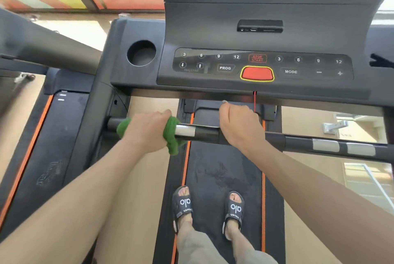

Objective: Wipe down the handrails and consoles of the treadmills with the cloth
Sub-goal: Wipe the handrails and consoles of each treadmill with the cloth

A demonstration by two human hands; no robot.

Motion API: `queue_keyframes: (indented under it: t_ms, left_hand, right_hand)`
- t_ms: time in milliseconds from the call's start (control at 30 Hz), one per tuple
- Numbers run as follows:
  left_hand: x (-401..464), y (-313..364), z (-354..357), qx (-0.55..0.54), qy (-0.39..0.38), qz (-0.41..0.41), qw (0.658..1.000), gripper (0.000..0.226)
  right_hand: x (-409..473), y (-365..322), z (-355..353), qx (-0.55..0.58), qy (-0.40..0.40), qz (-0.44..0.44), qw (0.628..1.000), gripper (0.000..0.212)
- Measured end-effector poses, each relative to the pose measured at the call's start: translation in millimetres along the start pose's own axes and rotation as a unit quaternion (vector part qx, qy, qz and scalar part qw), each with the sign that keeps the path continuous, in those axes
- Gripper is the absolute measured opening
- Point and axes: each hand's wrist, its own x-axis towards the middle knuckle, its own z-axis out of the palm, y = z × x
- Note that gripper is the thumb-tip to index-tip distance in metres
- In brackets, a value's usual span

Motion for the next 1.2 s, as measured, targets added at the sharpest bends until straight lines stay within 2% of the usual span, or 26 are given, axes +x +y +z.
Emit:
queue_keyframes:
  t_ms: [67,133,200,267,333,400,467,500,567,633,767,833,900,1000,1067,1100,1133,1200]
  left_hand:
    - [12,54,-9,-0.021,-0.003,0.039,0.999,0.035]
    - [24,110,-15,-0.028,-0.005,0.089,0.996,0.038]
    - [30,135,-17,-0.026,0.009,0.097,0.995,0.035]
    - [25,134,-14,-0.034,0.046,0.090,0.994,0.036]
    - [17,121,-4,-0.015,0.106,0.129,0.986,0.039]
    - [15,100,5,0.019,0.157,0.181,0.971,0.044]
    - [10,72,13,0.047,0.185,0.190,0.963,0.045]
    - [6,63,13,0.040,0.183,0.174,0.967,0.043]
    - [6,69,5,0.003,0.135,0.112,0.984,0.042]
    - [18,98,-6,-0.022,0.029,0.067,0.997,0.039]
    - [49,129,-22,-0.043,-0.111,0.115,0.986,0.035]
    - [60,129,-33,-0.106,-0.233,0.094,0.962,0.038]
    - [74,130,-43,-0.169,-0.358,0.061,0.916,0.041]
    - [85,134,-51,-0.215,-0.449,0.022,0.867,0.048]
    - [84,134,-47,-0.235,-0.431,0.030,0.871,0.047]
    - [78,135,-45,-0.234,-0.401,0.040,0.885,0.042]
    - [72,135,-43,-0.216,-0.354,0.050,0.909,0.037]
    - [54,140,-34,-0.127,-0.201,0.058,0.970,0.038]
  right_hand:
    - [-1,6,4,0.091,0.039,-0.001,0.995,0.051]
    - [-5,15,-3,0.258,0.086,0.038,0.962,0.050]
    - [-11,33,-20,0.296,0.159,0.052,0.940,0.048]
    - [-24,70,-40,0.202,0.179,0.048,0.962,0.051]
    - [-36,109,-49,-0.026,0.098,0.042,0.994,0.052]
    - [-45,126,-48,-0.239,0.007,0.012,0.971,0.040]
    - [-45,125,-46,-0.277,-0.039,0.015,0.960,0.034]
    - [-44,124,-45,-0.277,-0.038,0.015,0.960,0.035]
    - [-39,128,-41,-0.297,-0.014,0.000,0.955,0.045]
    - [-36,135,-39,-0.294,-0.004,-0.024,0.955,0.052]
    - [-35,135,-41,-0.290,-0.035,-0.057,0.955,0.060]
    - [-36,133,-45,-0.286,-0.047,-0.060,0.955,0.055]
    - [-36,132,-46,-0.285,-0.057,-0.077,0.954,0.052]
    - [-36,132,-48,-0.269,-0.056,-0.074,0.959,0.061]
    - [-35,133,-48,-0.278,-0.066,-0.086,0.954,0.045]
    - [-37,132,-48,-0.284,-0.076,-0.091,0.951,0.036]
    - [-37,132,-49,-0.286,-0.082,-0.095,0.950,0.033]
    - [-37,132,-49,-0.296,-0.080,-0.101,0.946,0.035]
